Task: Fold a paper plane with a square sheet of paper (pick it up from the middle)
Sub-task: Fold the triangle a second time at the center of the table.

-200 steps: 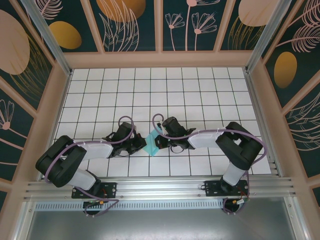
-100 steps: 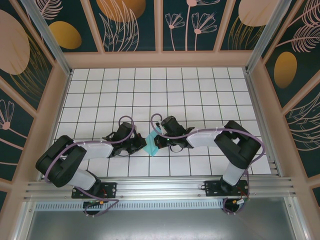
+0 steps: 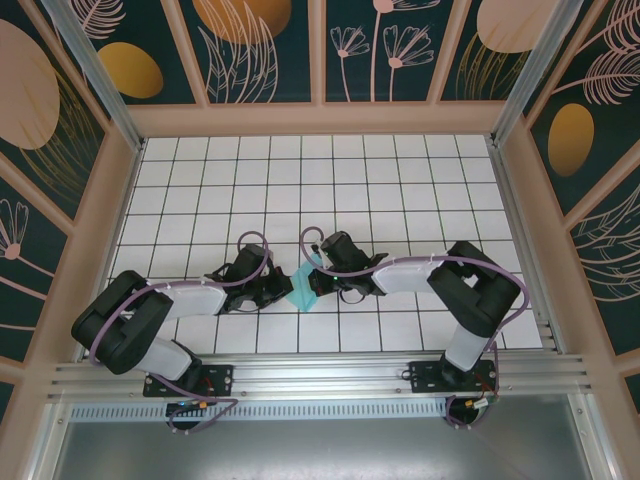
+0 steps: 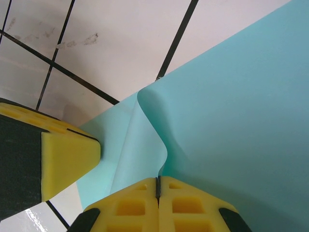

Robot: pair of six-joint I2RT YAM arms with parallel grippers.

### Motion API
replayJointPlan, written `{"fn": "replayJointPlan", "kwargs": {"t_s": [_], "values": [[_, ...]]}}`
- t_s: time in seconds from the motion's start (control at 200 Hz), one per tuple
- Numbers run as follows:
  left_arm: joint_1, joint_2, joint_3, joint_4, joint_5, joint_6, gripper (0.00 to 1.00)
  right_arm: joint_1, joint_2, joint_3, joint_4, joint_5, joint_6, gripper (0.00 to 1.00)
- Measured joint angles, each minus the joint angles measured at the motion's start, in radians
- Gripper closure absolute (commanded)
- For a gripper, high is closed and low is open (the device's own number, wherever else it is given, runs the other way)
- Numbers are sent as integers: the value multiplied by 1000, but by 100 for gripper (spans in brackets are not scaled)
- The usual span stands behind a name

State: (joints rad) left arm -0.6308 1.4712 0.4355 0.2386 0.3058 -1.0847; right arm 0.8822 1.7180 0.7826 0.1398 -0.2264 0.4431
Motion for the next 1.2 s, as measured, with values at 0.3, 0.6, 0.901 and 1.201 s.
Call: {"fn": "replayJointPlan", "kwargs": {"t_s": [0.3, 0.6, 0.901, 1.201], "values": [[0, 0, 1, -1, -1, 0, 94, 0, 0, -27, 13, 1, 3, 100], [0, 5, 5, -5, 0, 4, 94, 0, -1, -31, 21, 2, 3, 100], [0, 5, 6, -5, 0, 5, 94, 3, -40, -52, 20, 20, 8, 100], [0, 5, 11, -13, 0, 8, 94, 16, -62, -59, 21, 25, 11, 100]]}}
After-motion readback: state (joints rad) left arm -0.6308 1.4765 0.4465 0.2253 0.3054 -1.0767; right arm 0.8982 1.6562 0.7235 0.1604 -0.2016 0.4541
